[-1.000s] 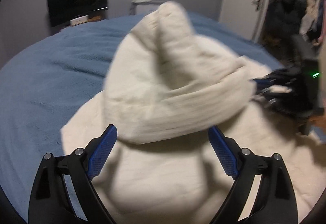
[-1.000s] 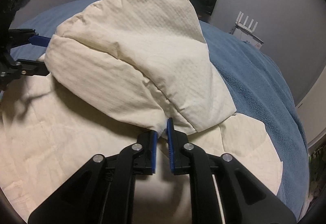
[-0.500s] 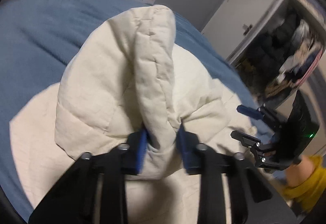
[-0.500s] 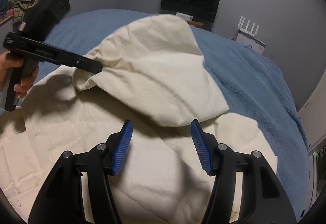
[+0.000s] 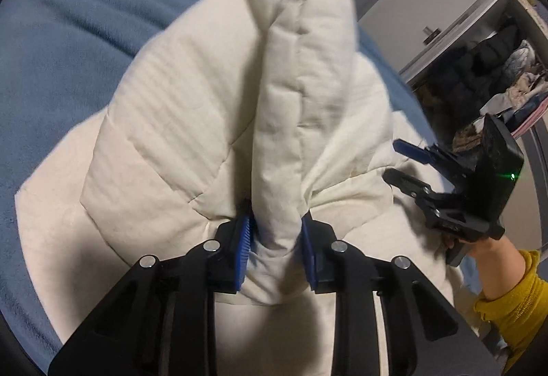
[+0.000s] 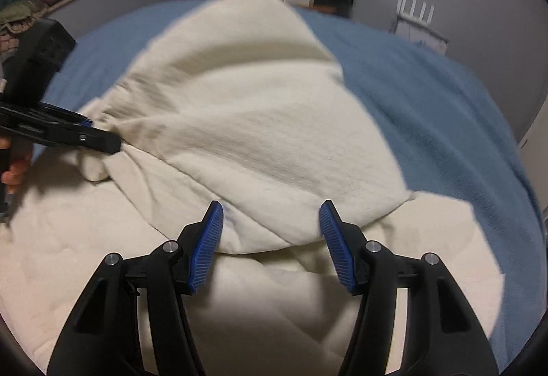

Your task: Fold large clothes

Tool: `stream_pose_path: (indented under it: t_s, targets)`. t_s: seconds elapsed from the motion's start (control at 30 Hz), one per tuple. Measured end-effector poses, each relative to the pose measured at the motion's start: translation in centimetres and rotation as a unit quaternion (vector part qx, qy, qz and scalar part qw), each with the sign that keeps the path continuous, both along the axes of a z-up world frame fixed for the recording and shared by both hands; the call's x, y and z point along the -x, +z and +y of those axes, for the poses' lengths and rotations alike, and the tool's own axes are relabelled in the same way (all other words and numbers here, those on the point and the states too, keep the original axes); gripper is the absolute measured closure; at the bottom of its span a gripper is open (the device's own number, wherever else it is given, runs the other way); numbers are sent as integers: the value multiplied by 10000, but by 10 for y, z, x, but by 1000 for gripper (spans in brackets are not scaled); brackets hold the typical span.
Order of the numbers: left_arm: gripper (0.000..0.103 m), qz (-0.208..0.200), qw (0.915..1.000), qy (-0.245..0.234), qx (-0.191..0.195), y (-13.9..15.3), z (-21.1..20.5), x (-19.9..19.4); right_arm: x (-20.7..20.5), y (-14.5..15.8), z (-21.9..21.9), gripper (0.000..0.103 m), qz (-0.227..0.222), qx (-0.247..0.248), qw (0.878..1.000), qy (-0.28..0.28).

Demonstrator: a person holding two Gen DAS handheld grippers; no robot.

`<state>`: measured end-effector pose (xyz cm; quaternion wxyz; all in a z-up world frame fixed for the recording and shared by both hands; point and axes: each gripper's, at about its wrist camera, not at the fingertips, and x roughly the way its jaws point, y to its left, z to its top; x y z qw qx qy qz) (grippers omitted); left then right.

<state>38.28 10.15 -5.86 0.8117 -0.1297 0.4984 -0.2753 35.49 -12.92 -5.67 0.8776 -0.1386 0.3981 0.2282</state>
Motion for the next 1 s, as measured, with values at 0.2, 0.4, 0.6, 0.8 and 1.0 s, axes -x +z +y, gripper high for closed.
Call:
stream_pose_path:
  t_s: [0.2, 0.4, 0.6, 0.8, 1.0]
  targets:
    - [76, -219, 9987, -95, -441, -11, -11, -1, -17, -29, 12, 47, 223, 438, 9987, -109]
    - [73, -642, 9934, -102, -947, -5, -29, 9, -16, -35, 11, 47, 146, 432, 9988, -161]
    - [85, -813, 9910, -57, -1067, 4, -35, 30, -6, -24, 5, 47, 15, 340, 9992, -219]
    - [86, -525, 9984, -131, 174, 37, -31, 53, 31, 13, -10, 47, -389, -310, 9985, -233]
    - [86, -258, 9994, -230, -54, 10, -29, 64, 46, 34, -14, 47, -461, -653, 9968, -93]
